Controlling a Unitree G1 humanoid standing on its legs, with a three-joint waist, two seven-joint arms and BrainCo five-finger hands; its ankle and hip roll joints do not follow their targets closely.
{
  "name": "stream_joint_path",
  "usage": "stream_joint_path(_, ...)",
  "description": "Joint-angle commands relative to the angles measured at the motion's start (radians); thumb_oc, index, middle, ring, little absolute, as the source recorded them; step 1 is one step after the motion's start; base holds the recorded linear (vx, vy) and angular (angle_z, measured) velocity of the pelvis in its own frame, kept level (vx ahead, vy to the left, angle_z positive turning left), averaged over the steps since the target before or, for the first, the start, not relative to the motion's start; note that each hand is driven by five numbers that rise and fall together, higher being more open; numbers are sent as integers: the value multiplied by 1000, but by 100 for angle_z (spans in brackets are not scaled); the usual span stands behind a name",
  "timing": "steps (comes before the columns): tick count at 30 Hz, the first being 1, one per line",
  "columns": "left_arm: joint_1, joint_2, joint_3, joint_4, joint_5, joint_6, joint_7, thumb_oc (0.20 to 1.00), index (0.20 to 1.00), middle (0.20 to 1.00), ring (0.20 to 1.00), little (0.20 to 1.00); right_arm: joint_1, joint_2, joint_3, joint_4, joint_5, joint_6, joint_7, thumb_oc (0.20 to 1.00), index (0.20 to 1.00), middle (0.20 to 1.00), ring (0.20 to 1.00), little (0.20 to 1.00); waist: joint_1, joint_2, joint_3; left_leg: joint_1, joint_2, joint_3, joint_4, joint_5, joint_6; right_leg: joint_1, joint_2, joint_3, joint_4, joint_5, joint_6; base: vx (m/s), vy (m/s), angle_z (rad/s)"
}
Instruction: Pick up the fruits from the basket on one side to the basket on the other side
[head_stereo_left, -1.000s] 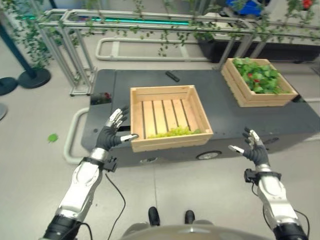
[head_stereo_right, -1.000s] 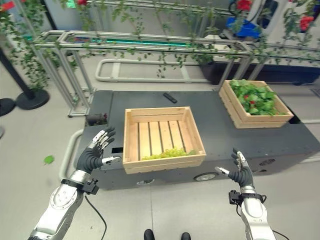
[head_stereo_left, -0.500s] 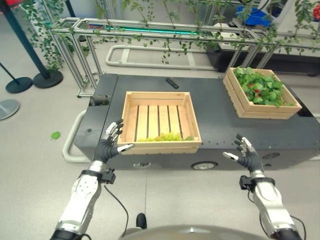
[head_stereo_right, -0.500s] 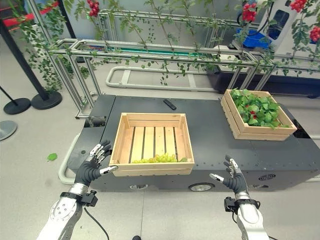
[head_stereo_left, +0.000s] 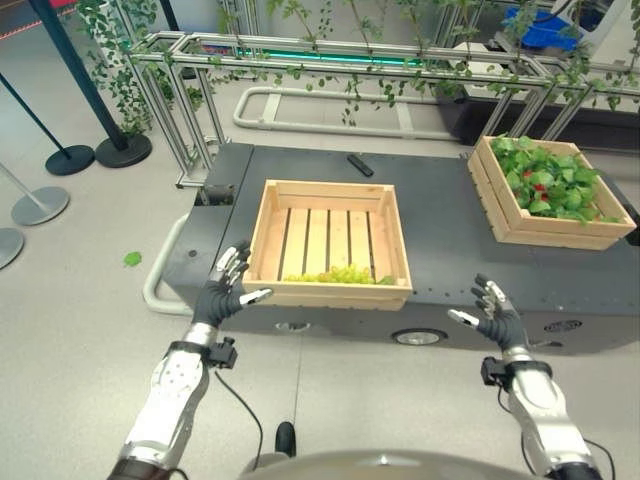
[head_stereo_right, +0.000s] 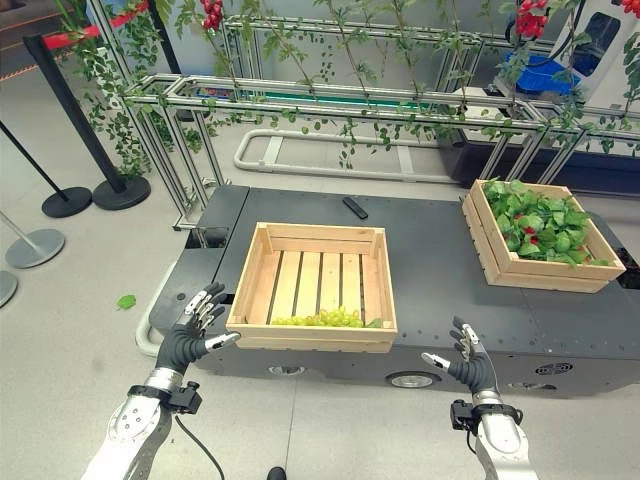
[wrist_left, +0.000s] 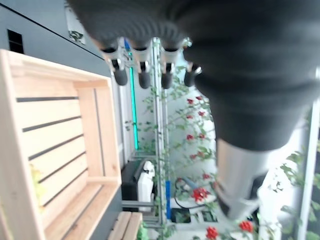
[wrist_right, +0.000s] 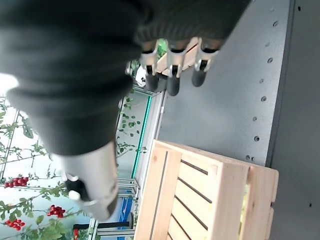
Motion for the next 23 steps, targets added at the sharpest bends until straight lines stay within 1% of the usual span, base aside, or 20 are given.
stream_joint_path(1, -57, -19, 5, 117, 22, -20, 31, 1000, 1000, 1000, 1000, 1000, -45, -20, -12, 31, -10, -40, -29, 1000, 1000, 1000, 1000, 1000, 5, -9, -4, 72, 59, 42, 75, -143, -49, -18, -17, -14, 12, -20, 72, 0, 0, 0)
stream_joint_path(4, -55, -41, 26, 211, 20, -18, 56, 1000, 1000, 1000, 1000, 1000, -52, -20, 6, 92, -30, -33, -36, 1000, 1000, 1000, 1000, 1000, 9, -9, -9, 80, 56, 41, 67, -144, -47, -14, -19, -14, 10, -19, 73, 0, 0, 0)
stream_joint_path(6, -47, -67, 42, 259, -13, -10, 66, 1000, 1000, 1000, 1000, 1000, -53, -18, 16, 120, -41, -28, -41, 1000, 1000, 1000, 1000, 1000, 10, -8, -11, 83, 55, 41, 65, -143, -46, -12, -20, -14, 9, -19, 74, 0, 0, 0)
stream_joint_path(8, -47, -77, 48, 276, -34, -9, 73, 1000, 1000, 1000, 1000, 1000, -68, -11, 30, 167, -40, -27, -50, 1000, 1000, 1000, 1000, 1000, 13, -8, -10, 86, 54, 41, 65, -144, -45, -9, -21, -12, 7, -18, 75, 0, 0, 0)
stream_joint_path(14, -60, -80, 35, 333, -20, -7, 84, 1000, 1000, 1000, 1000, 1000, -92, 4, 72, 237, -38, -18, -49, 1000, 1000, 1000, 1000, 1000, 16, -10, -12, 92, 52, 38, 62, -145, -42, -9, -21, -7, 9, -15, 75, 0, 0, 0)
stream_joint_path(19, -58, -101, 35, 390, -39, 7, 95, 1000, 1000, 1000, 1000, 1000, -97, 8, 94, 249, -43, -10, -46, 1000, 1000, 1000, 1000, 1000, 16, -10, -16, 99, 50, 40, 50, -140, -39, -8, -21, -3, 8, -13, 76, 0, 0, 0)
stream_joint_path(23, -51, -100, 32, 381, -32, 10, 95, 1000, 1000, 1000, 1000, 1000, -97, 13, 102, 265, -40, -6, -48, 1000, 1000, 1000, 1000, 1000, 16, -10, -19, 104, 51, 39, 40, -137, -39, -8, -21, -2, 7, -11, 77, 0, 0, 0)
